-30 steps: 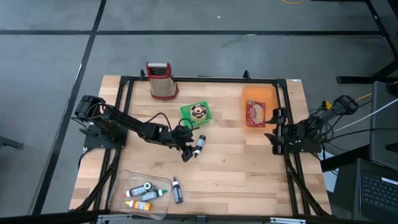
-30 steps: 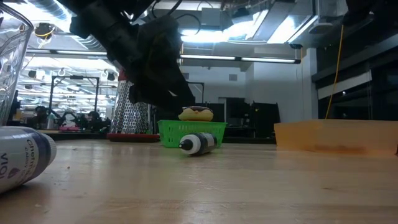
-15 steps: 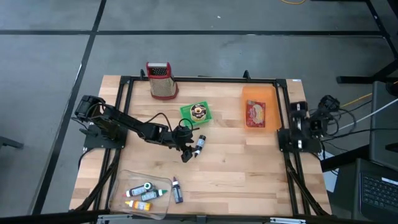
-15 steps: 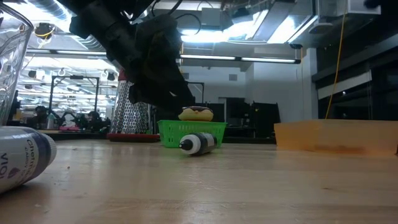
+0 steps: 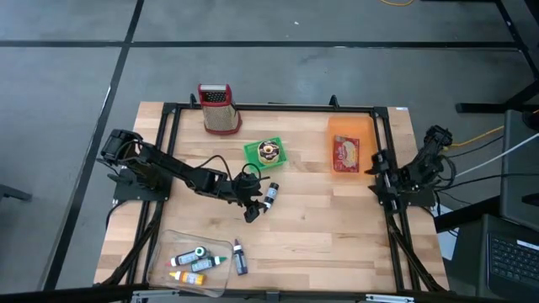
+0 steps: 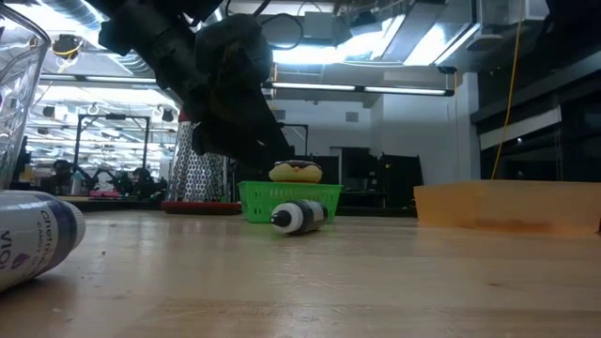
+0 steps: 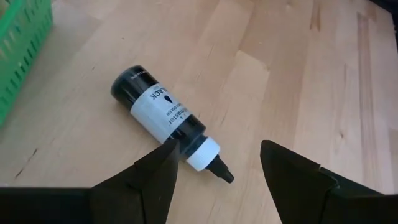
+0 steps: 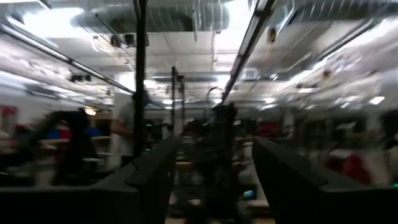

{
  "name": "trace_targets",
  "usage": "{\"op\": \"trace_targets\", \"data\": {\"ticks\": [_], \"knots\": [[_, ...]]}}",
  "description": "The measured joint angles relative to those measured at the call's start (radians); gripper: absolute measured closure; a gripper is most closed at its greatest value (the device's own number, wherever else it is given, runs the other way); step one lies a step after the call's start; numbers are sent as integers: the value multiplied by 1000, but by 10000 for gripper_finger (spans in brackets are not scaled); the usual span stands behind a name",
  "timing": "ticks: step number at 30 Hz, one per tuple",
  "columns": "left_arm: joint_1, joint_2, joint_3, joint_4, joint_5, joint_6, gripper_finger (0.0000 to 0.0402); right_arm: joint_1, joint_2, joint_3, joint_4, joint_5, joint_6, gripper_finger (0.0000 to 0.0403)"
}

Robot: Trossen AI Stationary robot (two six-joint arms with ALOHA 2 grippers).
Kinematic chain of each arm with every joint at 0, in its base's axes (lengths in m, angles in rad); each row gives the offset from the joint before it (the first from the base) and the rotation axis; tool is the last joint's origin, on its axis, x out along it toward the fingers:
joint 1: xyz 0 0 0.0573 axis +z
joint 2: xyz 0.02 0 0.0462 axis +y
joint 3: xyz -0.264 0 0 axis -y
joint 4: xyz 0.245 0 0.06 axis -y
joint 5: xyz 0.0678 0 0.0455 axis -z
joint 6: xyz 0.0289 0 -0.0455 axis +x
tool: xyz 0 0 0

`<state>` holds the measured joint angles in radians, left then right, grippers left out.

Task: Pick & Place Food Item
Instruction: Put the black food coloring bottle into the transparent bin

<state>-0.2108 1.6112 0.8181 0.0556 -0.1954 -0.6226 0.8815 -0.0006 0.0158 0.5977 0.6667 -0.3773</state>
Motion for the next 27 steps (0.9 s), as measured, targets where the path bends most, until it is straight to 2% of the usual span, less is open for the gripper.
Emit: {"op": "trace_targets", "data": {"ticks": [3, 5, 7, 10, 12, 15, 20, 23, 27], "knots": [[0, 0, 0, 1, -4, 1, 180, 0, 0, 0, -37, -46, 127, 190], [0, 0, 0, 0, -21, 8, 180, 0, 0, 0, -38, -47, 104, 190], [0, 0, 0, 1, -40, 8, 181, 0, 0, 0, -53, -6, 67, 190], [3, 0, 0, 1, -42, 2, 180, 9, 0, 0, -174, 23, 339, 190], [3, 0, 0, -6, -45, -8, 180, 10, 0, 0, -285, 30, 426, 190], [3, 0, 0, -21, -102, -34, 180, 10, 0, 0, -399, 26, 448, 190], [14, 3, 0, -26, -196, -68, 180, 10, 0, 0, -399, 26, 382, 190], [28, 27, 0, -18, -203, -95, 180, 10, 0, 0, -406, 50, 335, 190], [37, 99, 0, 9, -182, -140, 180, 9, 0, 0, -407, 138, 308, 190]]}}
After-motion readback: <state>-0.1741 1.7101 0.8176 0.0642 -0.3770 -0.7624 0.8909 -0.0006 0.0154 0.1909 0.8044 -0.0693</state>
